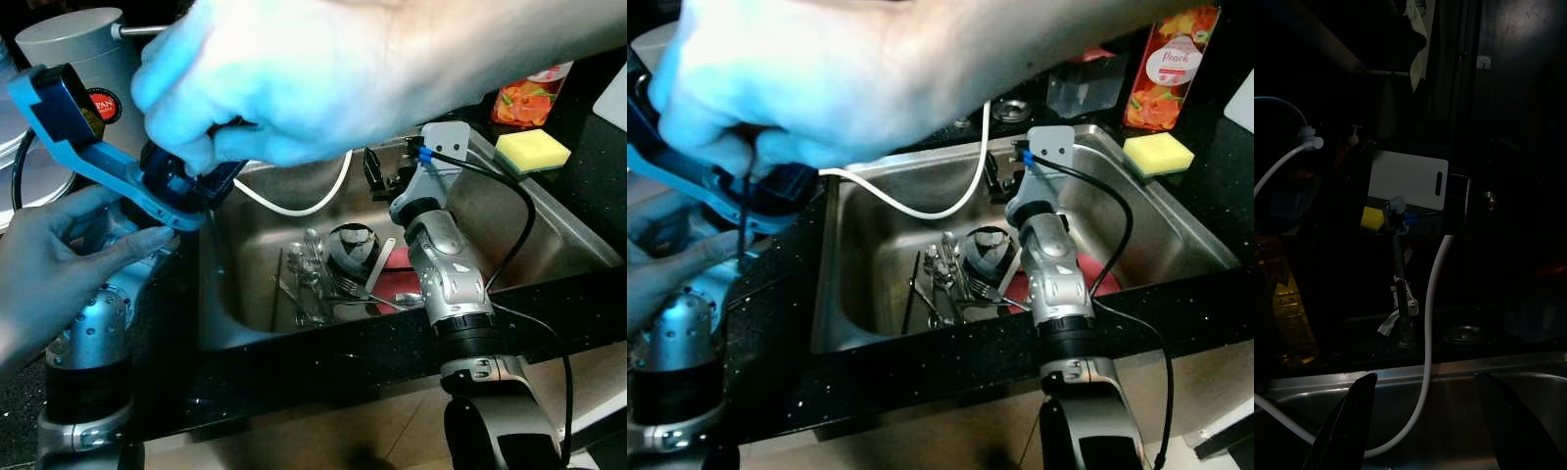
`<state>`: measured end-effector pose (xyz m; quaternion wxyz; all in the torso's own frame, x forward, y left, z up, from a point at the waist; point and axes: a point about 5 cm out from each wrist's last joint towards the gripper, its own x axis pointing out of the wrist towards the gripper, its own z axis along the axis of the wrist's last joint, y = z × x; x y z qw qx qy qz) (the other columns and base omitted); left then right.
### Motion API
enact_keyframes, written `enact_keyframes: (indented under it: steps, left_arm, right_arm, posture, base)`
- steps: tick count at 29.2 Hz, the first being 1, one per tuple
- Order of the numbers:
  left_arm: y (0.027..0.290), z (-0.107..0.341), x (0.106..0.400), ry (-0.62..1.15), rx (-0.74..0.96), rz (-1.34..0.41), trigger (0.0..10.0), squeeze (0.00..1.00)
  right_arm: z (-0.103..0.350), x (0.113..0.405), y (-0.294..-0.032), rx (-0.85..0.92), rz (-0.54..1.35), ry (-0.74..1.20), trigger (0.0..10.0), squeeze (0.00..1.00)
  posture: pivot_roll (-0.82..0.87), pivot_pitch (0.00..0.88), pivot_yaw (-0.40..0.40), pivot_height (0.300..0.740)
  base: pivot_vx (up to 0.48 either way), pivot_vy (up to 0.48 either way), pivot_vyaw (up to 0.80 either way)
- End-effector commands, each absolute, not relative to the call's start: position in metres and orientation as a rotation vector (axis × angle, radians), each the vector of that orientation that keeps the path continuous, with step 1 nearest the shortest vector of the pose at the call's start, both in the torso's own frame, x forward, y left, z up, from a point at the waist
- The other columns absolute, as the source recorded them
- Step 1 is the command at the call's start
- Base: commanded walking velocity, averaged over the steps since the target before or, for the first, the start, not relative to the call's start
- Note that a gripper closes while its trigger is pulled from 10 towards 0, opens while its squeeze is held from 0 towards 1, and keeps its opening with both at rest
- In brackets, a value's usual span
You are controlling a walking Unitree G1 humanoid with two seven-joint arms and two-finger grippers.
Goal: Kitchen organization
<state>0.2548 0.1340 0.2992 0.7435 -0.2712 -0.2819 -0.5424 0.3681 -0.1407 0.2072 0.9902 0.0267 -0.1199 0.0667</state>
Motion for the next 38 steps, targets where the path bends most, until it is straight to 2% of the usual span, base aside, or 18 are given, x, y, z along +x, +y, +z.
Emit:
enact_keyframes:
  steps: [1, 38]
  left_arm:
    - [0.1316, 0.2964, 0.2545, -0.611, -0.595, -1.189, 10.0, 0.0]
    - [0.1309, 0.2973, 0.2536, -0.623, -0.591, -1.196, 10.0, 0.0]
  right_arm:
    - [0.21, 0.3684, -0.1382, 0.062, 0.14, -0.252, 10.0, 0.0]
    - [0.211, 0.3686, -0.1377, 0.061, 0.146, -0.255, 10.0, 0.0]
  posture:
    - [-0.08, 0.0, 0.089, 0.74]
    - [-0.08, 0.0, 0.086, 0.74]
  base:
    - [0.0, 0.0, 0.0]
    - [0.0, 0.0, 0.0]
